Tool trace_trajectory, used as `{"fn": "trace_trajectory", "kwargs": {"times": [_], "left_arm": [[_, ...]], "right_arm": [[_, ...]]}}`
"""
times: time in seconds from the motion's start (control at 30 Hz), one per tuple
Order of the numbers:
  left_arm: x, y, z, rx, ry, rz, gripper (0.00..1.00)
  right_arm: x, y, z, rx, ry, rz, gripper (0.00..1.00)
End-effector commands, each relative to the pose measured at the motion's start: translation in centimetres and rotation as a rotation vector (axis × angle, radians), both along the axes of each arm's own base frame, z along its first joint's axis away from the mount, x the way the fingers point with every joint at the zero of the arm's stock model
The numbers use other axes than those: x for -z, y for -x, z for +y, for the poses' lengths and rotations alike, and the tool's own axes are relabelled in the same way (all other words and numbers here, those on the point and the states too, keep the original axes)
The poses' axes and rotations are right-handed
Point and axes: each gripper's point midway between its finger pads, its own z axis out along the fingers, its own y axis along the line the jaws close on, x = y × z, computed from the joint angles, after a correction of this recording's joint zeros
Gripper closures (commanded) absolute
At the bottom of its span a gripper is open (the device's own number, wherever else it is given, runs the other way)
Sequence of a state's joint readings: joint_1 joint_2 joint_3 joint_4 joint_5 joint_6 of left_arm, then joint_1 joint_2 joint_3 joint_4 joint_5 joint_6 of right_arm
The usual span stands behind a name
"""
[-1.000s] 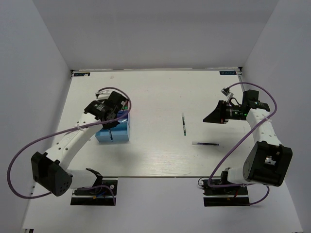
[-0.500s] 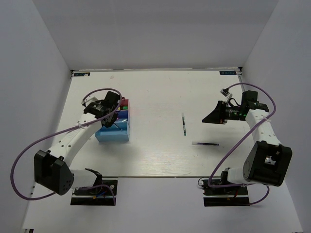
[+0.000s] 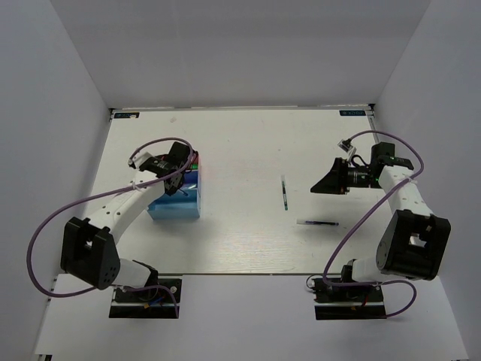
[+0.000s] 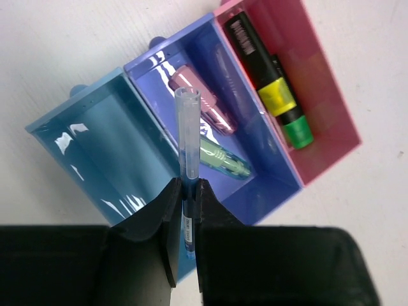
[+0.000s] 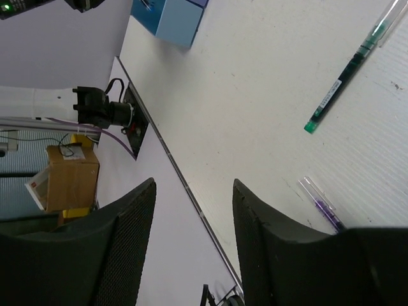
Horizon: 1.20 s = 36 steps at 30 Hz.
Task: Sort the stationery into containers
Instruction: Place the pen in the storage box, then pick up the pen from the center of the board.
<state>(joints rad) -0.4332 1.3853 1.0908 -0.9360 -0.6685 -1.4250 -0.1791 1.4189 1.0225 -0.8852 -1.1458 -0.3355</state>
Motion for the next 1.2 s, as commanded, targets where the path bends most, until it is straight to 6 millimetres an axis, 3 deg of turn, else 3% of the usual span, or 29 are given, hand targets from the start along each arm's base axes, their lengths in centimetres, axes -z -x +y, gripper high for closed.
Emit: {"fn": "trace_trajectory", "kwargs": {"times": [0.0, 0.13, 0.17, 0.23, 0.27, 0.3, 0.4, 0.5, 0.6, 0.67, 0.7, 0.73, 0.77, 0.8, 0.87, 0.9, 0.93, 1.0, 1.03, 1.17], "left_arm": [[0.5, 0.3, 0.7, -0.038, -0.036, -0.01, 1.0], [1.8, 0.9, 1.0, -0.038, -0.048, 0.01, 0.95], [1.9, 0.9, 0.9, -0.034, -0.05, 0.012, 0.89], [2.1, 0.9, 0.7, -0.024, -0.049, 0.018, 0.63], [2.0, 0.8, 0.7, -0.019, -0.051, 0.02, 0.63], [1.8, 0.7, 0.6, -0.015, -0.048, 0.015, 0.49], [1.6, 0.6, 0.3, 0.006, -0.05, 0.015, 0.34], [1.0, 0.5, 0.1, 0.03, -0.047, 0.008, 0.29], [0.0, 0.4, -0.3, 0.08, -0.042, -0.01, 0.29], [-1.3, 0.1, -1.0, 0.204, -0.083, -0.024, 0.48], [-2.7, 0.1, -2.3, 0.273, -0.089, -0.054, 0.63], [-3.6, 0.2, -2.8, 0.372, -0.135, -0.055, 0.88], [-4.1, 0.2, -4.1, 0.459, -0.115, -0.071, 0.95], [-5.1, 1.5, -4.9, 0.626, -0.19, -0.07, 0.97], [-5.5, 2.6, -6.3, 0.76, -0.188, -0.09, 0.78], [-5.1, 4.3, -6.8, 0.889, -0.231, -0.088, 0.64], [-5.8, 5.2, -6.6, 0.918, -0.232, -0.12, 0.39], [-5.5, 7.7, -6.2, 1.008, -0.247, -0.097, 0.24], [-5.7, 8.5, -5.6, 1.015, -0.244, -0.111, 0.18], [-6.0, 11.6, -4.4, 1.081, -0.235, -0.121, 0.16]], "right_arm": [[-1.4, -0.1, 0.2, -0.026, -0.025, -0.04, 0.45], [-1.3, -0.1, 0.2, -0.031, -0.02, -0.04, 0.42], [-1.4, -0.1, 0.3, -0.036, -0.02, -0.043, 0.41], [-1.0, -0.2, 0.3, -0.043, 0.008, -0.036, 0.37], [-0.7, -0.1, 0.4, -0.048, 0.024, -0.024, 0.37], [-0.4, -0.3, 0.5, -0.042, 0.042, -0.022, 0.37], [2.7, -1.6, 0.2, -0.011, 0.227, -0.01, 0.41], [4.6, -2.8, 1.0, -0.029, 0.384, -0.015, 0.46], [6.1, -4.5, 1.9, -0.036, 0.524, -0.028, 0.51], [7.2, -6.4, 2.0, -0.018, 0.665, -0.053, 0.52], [7.5, -7.6, 2.2, -0.016, 0.699, -0.054, 0.52], [7.7, -7.9, 2.4, -0.021, 0.723, -0.05, 0.54], [8.4, -8.7, 2.6, -0.029, 0.8, -0.052, 0.54], [9.4, -9.2, 2.9, -0.039, 0.822, -0.036, 0.54], [10.3, -10.1, 3.5, -0.05, 0.877, -0.047, 0.54], [11.8, -9.9, 4.3, -0.076, 0.903, -0.022, 0.54], [11.8, -10.5, 4.8, -0.077, 0.927, -0.051, 0.54], [12.4, -10.8, 5.4, -0.079, 0.971, -0.057, 0.54], [13.4, -10.9, 6.0, -0.097, 0.987, -0.044, 0.55], [14.5, -11.9, 7.7, -0.095, 1.003, -0.022, 0.55]]}}
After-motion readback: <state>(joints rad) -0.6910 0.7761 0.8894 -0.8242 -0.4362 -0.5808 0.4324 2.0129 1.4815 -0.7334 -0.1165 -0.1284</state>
